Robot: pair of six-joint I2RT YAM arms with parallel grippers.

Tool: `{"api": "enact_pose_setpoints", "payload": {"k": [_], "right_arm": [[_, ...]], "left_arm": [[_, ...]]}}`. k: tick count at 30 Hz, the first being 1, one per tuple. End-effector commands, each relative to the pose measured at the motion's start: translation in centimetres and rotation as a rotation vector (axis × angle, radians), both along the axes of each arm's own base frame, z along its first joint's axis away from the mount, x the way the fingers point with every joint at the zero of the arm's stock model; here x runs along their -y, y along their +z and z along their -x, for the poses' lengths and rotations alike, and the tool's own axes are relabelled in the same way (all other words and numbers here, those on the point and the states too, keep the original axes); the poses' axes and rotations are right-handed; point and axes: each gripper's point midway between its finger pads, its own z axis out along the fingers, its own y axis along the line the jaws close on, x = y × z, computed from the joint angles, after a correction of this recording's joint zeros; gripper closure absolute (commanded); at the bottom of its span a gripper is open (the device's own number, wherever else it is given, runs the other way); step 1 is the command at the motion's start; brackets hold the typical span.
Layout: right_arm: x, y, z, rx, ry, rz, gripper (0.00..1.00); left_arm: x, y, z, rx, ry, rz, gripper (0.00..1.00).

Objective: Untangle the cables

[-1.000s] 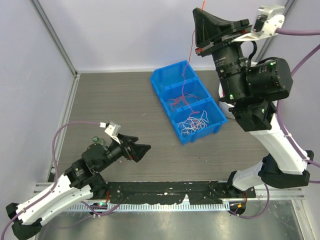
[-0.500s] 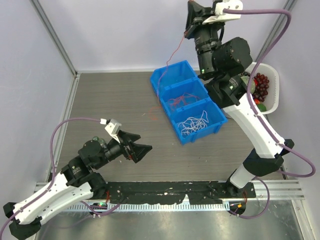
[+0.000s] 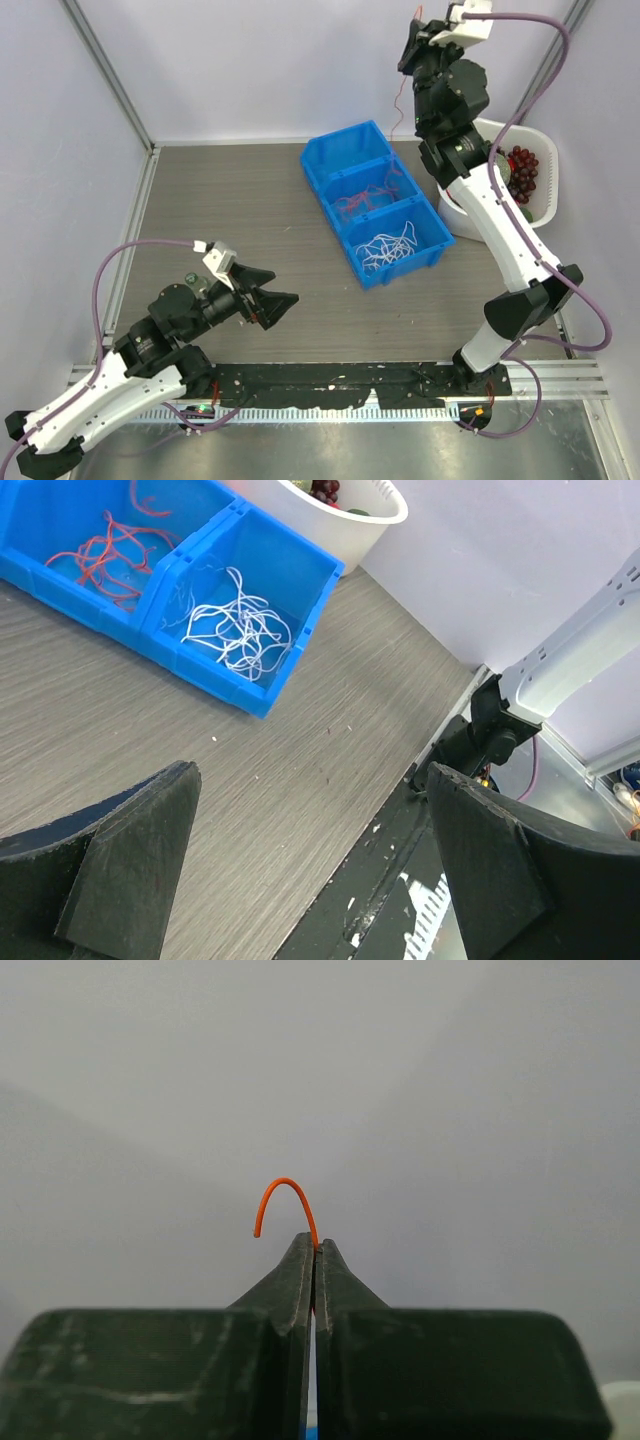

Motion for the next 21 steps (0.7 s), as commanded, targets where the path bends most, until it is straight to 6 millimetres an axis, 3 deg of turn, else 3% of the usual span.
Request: {"api": "enact_pose_setpoints", "payload": {"k": [1,5,6,7,8,9,10,11,12,13,14,18,20,21], "right_arm": [[0.0,-1.2,-0.1,0.011,0.028,-0.043,0.99],[-0.2,-4.9,0.1,-0.051,0.043,-0.048,0.99],[-0.3,-6.5,0.0,-0.078,0.053,-0.04,0.99],[-0.4,-6.8,0.7,-0.08,0.075,-0.059,0.99],[-0.5,-9.2,0.4,-0.122,0.08,-0.051,1.0],[-0.4,-9.1,1.3,-0.115,0.098,-0.081,0.99],[-0.5,-11.8,1.0,-0.158,0.099,-0.075,1.0],[-0.2,-12.2,1.7,-0.161,0.102,-0.098,0.99],[-0.1,-15.1,1.5,-0.212,0.096,-0.087,0.99],[0.0,-15.9,1.8,-0.226,0.098,-0.107,0.99],[0.0,-18.9,1.7,-0.28,0.097,-0.107,0.99],[-0.2,-26.7,2.2,-0.427,0.111,-0.101,0.99],[-0.4,-30.6,1.3,-0.527,0.117,-0.077,0.99],[-0.5,-31.3,1.0,-0.551,0.123,-0.07,0.99]], "left_arm": [[-0.6,2.0,0.1,0.046,0.011,0.025,0.0],[-0.6,2.1,0.0,0.048,0.012,0.022,0.0],[-0.6,2.2,0.0,0.048,0.01,0.022,0.0],[-0.6,2.2,0.1,0.048,0.01,0.022,0.01],[-0.6,2.2,0.1,0.049,0.01,0.023,0.0],[-0.5,2.3,0.0,0.049,0.01,0.023,0.0],[-0.5,2.2,0.0,0.046,0.009,0.021,0.0],[-0.4,2.1,0.0,0.042,0.011,0.022,0.0],[-0.4,2.1,0.0,0.039,0.011,0.025,0.0],[-0.3,2.0,-0.1,0.032,0.012,0.024,0.0],[-0.2,2.1,-0.2,0.028,0.013,0.026,0.0],[0.0,2.0,-0.1,0.014,0.005,0.031,0.0],[0.0,2.0,-0.1,0.006,0.007,0.038,0.0],[0.0,1.9,0.0,0.001,0.007,0.037,0.0]]}}
